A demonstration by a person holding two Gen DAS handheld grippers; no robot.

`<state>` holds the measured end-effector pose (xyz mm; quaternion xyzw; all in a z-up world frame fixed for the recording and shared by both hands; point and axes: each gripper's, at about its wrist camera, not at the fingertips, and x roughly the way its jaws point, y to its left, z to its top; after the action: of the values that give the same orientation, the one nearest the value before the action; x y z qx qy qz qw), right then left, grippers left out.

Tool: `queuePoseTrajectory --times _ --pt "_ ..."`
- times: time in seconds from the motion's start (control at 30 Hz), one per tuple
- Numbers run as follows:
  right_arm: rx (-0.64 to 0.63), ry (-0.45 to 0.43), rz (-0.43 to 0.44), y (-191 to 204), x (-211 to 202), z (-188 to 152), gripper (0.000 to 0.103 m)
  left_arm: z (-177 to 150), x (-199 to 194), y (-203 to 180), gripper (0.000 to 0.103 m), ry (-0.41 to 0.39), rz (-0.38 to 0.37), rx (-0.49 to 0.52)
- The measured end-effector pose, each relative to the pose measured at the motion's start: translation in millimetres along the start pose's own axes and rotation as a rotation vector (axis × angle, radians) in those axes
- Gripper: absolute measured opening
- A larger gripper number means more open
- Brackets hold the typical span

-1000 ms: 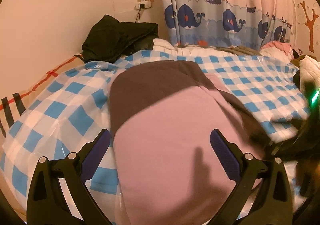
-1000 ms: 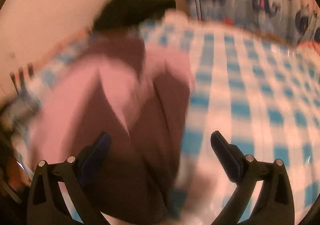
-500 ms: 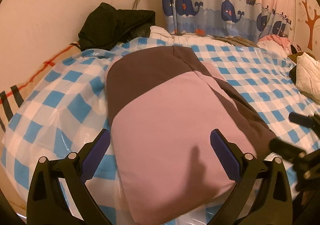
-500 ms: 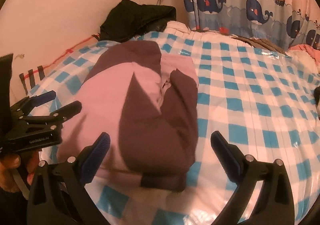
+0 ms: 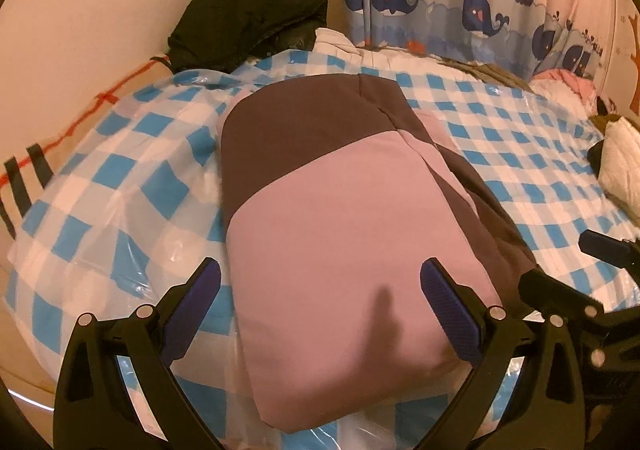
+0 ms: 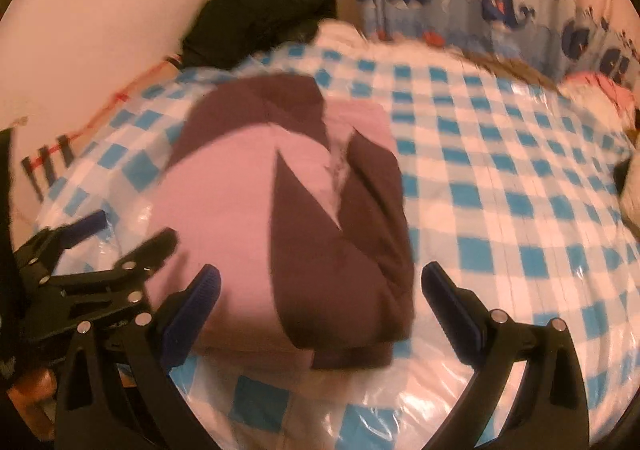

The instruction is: Fold large clothes

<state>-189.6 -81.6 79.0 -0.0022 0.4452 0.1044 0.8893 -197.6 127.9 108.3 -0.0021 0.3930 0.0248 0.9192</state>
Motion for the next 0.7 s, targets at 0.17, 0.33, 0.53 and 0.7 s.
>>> queuePoseTrajectory --times 0.17,0.33,0.53,0.7 --pt "-0.015 0.098 -0.031 -3.1 8.5 1.0 0.096 1.9 11.3 -1.4 0.096 0.083 0.003 -0.005" --pt "-0.024 0.166 -0.037 -6.9 17.3 -1.7 0.096 1.9 19.1 7.6 0.096 0.156 -0.045 -0.067" --pt "-0.04 0.191 -0.019 -4.2 20.7 -1.7 0.096 1.5 20.8 6.3 0.096 0.175 -0.056 -0.043" --pt "-0.04 0.212 -0.014 -5.5 26.5 -4.0 0.096 1.4 33.7 -3.6 0.096 0.295 -0.08 -0.005"
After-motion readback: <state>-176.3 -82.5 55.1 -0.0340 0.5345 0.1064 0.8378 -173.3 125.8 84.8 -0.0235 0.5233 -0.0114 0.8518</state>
